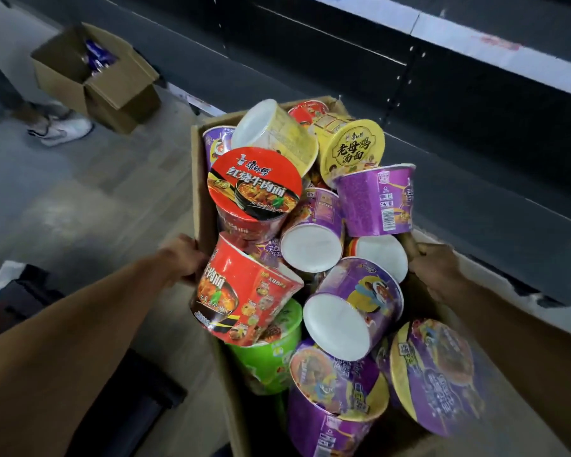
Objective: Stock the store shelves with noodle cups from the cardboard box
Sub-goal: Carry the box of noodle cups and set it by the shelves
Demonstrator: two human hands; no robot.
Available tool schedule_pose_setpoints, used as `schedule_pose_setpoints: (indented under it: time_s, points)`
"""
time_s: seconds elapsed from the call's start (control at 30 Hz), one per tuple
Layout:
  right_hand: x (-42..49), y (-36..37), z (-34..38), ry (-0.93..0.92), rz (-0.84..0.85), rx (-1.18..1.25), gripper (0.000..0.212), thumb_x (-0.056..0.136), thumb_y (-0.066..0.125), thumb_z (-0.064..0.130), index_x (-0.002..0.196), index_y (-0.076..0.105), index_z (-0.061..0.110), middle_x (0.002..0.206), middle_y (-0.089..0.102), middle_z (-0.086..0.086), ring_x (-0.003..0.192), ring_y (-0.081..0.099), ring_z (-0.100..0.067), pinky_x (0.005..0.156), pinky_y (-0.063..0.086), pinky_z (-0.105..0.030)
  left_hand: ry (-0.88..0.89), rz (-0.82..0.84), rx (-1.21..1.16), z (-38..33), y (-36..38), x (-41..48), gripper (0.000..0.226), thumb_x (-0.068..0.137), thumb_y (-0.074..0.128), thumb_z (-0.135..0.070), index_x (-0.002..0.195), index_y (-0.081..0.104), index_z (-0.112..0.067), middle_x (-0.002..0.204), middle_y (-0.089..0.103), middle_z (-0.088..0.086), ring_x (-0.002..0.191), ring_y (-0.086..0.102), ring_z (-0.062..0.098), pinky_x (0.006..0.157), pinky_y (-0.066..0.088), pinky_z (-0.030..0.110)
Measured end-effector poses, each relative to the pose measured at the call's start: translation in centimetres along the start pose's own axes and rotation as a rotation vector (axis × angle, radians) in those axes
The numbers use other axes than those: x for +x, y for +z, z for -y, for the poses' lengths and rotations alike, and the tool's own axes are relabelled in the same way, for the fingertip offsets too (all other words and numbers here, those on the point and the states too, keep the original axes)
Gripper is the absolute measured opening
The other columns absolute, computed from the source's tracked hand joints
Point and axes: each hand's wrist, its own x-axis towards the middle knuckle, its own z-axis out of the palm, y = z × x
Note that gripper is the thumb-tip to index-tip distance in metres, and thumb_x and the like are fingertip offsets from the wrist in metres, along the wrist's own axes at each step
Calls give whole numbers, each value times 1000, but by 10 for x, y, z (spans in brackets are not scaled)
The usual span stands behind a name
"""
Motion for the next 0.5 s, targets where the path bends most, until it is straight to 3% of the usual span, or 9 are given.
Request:
schedule_pose_setpoints:
  time_s: [0.07,0.2,0.33,0.43,0.5]
  points:
    - [20,24,29,1,-9,8,38,90,56,48,82,67,13,79,63,-5,65,55,-15,64,40,-26,-22,16,-13,-11,-19,37,17,86,64,-16,73,59,-5,87,66,17,71,64,27,59,55,29]
    - [66,79,78,25,-32,15,41,90,56,51,91,70,12,90,63,-7,80,58,-23,71,41,-30,0,30,-76,-36,-63,108,27,91,60,-18,67,55,-6,72,59,11,55,56,21,35,47,21]
    - [109,144,120,92,-31,17,28,92,58,33,93,70,8,99,67,-13,83,59,-25,71,41,-30,-9,23,-53,-55,-111,178,28,91,59,-13,64,53,-4,65,55,11,37,52,14,29,37,16]
    - [136,193,142,155,-29,42,19,93,53,14,103,64,2,101,62,-15,85,55,-26,72,39,-30,-33,-18,22,-64,-139,232,31,90,59,-16,63,50,-4,62,50,10,48,46,20,30,34,19]
    - [151,225,153,172,-34,80,23,96,51,15,109,62,0,106,61,-19,89,55,-27,73,38,-31,-35,-51,70,-68,-154,262,35,92,57,-19,62,48,-4,59,46,9,49,42,20,35,33,22]
